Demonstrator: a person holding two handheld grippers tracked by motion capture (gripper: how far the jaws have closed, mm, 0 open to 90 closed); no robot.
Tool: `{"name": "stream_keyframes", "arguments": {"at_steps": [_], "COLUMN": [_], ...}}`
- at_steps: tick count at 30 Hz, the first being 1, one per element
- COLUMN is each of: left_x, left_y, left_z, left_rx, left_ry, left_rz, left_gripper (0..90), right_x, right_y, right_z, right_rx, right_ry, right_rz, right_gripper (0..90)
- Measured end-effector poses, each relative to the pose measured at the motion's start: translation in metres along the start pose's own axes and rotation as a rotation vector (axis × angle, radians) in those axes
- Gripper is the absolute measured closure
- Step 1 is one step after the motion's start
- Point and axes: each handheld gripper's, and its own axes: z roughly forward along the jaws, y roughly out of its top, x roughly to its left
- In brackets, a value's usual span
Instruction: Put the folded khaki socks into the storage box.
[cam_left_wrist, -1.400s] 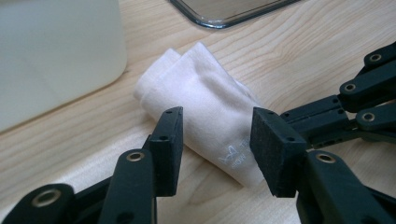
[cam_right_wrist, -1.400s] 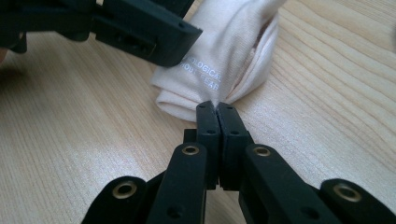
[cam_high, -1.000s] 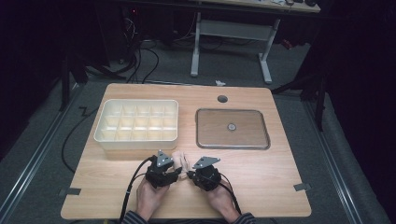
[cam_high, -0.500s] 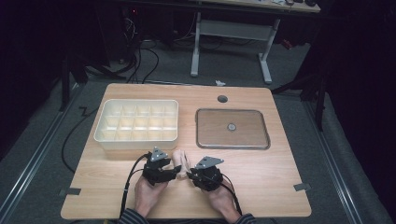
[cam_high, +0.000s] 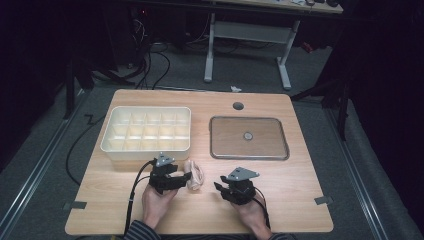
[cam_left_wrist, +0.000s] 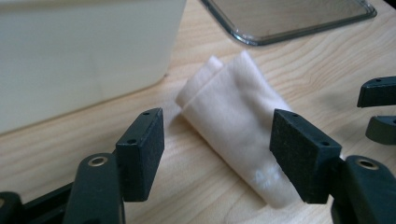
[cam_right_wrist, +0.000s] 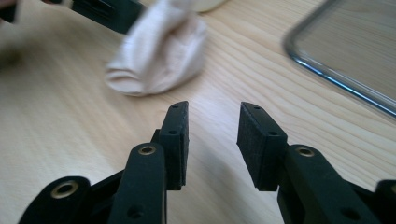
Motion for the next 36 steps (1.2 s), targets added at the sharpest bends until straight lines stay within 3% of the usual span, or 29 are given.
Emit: {"name": "stream_keyframes", "arguments": {"at_steps": [1, 5, 6, 10, 15, 21, 27, 36], "left_x": [0.001, 0.002, 0.002, 0.001, 0.000, 0.001, 0.001, 0.003], "left_y": [0.003, 0.005, 0.006, 0.007, 0.007, 0.006, 0.004, 0.004], "left_z": [0.001, 0.005, 0.008, 0.014, 0.022, 0.027, 0.032, 0.031], "left_rx": [0.002, 0.006, 0.012, 0.029, 0.051, 0.064, 0.068, 0.082], "left_ry": [-0.001, -0.007, -0.011, -0.015, -0.018, -0.026, -0.076, -0.111], "left_rz": [-0.010, -0.030, -0.036, -0.041, -0.047, -0.049, -0.051, -0.035], "left_gripper": [34.8, 34.3, 34.3, 34.4, 35.2, 37.4, 46.3, 57.3], "right_x": [-0.008, -0.019, -0.026, -0.035, -0.053, -0.067, -0.078, -0.087], "right_y": [-0.003, -0.008, -0.012, -0.016, -0.026, -0.033, -0.039, -0.041], "right_z": [-0.002, -0.006, -0.009, -0.012, -0.019, -0.022, -0.023, -0.023], "right_rx": [0.003, 0.002, 0.000, 0.002, 0.001, 0.005, 0.044, 0.037], "right_ry": [-0.029, -0.073, -0.108, -0.145, -0.226, -0.277, -0.335, -0.300], "right_rz": [0.012, 0.033, 0.042, 0.063, 0.094, 0.124, 0.139, 0.210], "right_gripper": [62.0, 61.4, 61.1, 59.4, 55.8, 54.4, 50.1, 44.2]}}
